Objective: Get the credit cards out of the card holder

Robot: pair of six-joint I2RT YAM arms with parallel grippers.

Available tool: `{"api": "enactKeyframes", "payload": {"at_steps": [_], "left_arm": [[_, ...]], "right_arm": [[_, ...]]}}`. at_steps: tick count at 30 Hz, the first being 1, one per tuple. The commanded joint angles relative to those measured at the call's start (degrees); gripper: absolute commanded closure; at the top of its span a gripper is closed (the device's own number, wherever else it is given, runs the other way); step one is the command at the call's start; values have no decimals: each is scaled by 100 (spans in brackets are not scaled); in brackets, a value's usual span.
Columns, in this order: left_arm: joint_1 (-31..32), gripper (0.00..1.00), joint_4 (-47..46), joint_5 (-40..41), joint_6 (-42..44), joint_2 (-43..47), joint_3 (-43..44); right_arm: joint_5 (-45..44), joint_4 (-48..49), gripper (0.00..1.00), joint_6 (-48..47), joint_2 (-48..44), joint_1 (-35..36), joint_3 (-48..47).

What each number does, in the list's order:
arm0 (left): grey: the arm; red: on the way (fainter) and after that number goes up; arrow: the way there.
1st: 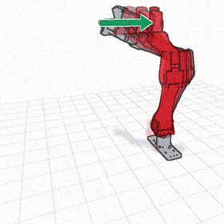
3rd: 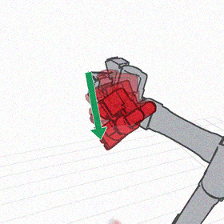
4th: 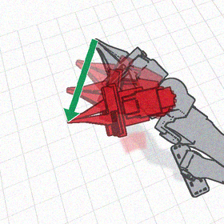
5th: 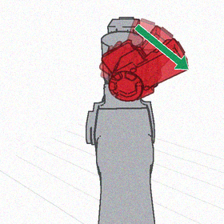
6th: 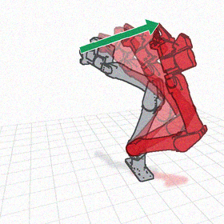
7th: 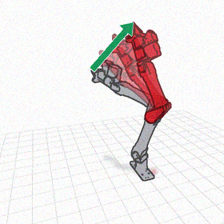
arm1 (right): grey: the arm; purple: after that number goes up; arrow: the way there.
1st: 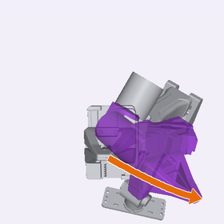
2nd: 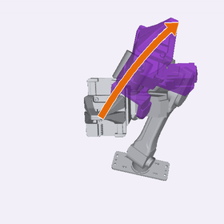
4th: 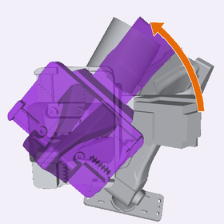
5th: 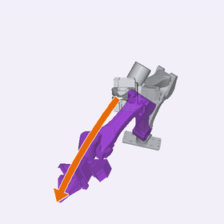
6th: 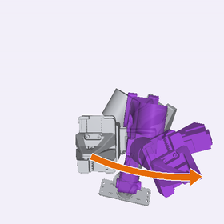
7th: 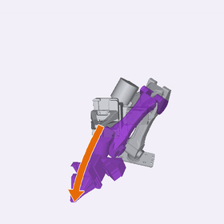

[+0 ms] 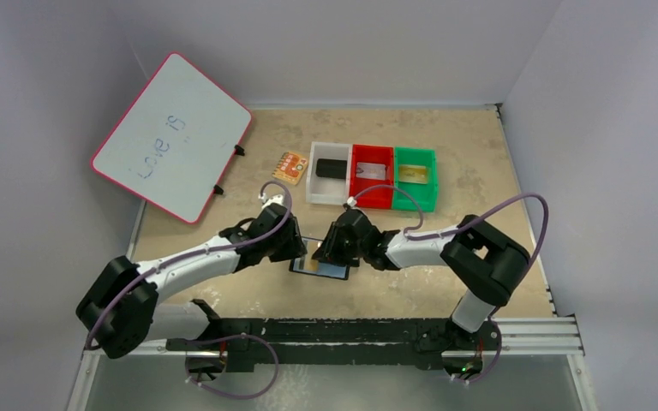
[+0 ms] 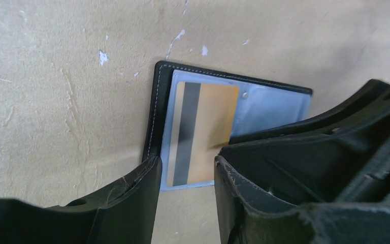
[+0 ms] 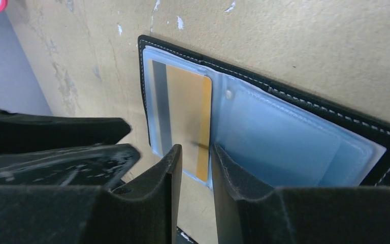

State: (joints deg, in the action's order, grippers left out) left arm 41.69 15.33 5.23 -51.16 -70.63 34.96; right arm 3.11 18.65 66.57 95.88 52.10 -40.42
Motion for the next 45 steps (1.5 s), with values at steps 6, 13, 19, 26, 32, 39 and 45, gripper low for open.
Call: {"api": "enactKeyframes", "payload": {"at_steps": [6, 13, 19, 26, 32, 39, 45], "left_arm": [[31, 62, -160, -277, 361, -720, 94], [77, 74, -376, -416, 251, -643, -149], [90, 83, -420, -434, 247, -665, -161], [90, 92, -440, -455, 251, -691, -167], [92, 100, -391, -320, 183, -689, -191], [85, 100, -313, -73, 66, -727, -200], [89, 100, -312, -23, 56, -804, -183]], "right_arm": [[379, 975, 75, 383, 212, -267, 427], [837, 2047, 76, 599, 380, -437, 836], [981, 2346, 78, 565, 379, -447, 855], [998, 2506, 92, 568, 292, -446, 939], [893, 2249, 100, 597, 264, -463, 948], [673, 2023, 100, 672, -78, -520, 1173], [553, 1746, 100, 673, -391, -584, 1310]]}}
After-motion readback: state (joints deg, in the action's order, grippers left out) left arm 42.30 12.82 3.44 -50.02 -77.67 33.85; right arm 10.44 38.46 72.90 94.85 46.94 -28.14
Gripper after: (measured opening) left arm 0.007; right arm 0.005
